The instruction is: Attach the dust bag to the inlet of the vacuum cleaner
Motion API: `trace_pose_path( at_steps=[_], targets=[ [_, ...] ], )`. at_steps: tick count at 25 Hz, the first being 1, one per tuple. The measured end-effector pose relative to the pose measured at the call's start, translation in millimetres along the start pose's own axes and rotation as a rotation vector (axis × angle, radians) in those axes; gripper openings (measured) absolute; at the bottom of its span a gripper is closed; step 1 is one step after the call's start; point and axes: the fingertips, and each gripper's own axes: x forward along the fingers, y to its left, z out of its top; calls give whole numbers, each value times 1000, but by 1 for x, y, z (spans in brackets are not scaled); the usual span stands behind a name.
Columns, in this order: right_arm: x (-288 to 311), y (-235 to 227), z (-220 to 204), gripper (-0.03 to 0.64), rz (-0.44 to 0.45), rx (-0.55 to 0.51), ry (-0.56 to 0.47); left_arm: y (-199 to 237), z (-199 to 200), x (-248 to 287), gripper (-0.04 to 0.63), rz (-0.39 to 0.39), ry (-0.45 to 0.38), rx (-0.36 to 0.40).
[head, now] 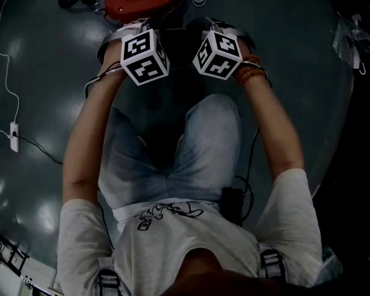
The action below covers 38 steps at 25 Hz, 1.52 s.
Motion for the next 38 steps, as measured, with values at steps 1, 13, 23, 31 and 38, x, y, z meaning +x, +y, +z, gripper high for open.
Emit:
trace_pose_path(
  at_steps=[1,13,23,31,38],
  targets=[
    [1,-2,4,34,-7,-38,13,0,-4,-2,32,1,-14,-35],
    [1,-4,-3,35,-24,38,-16,7,2,4,37,22,19,21],
    [4,-11,19,36,-38,-129,34,4,-20,-3,32,26,-51,-165],
    [-2,-13,-1,35,-44,34,-10,14,2,4,38,57,3,5],
    [-1,-16,9,37,-57,10,-11,12,-6,-1,37,73,-78,-171]
  ],
)
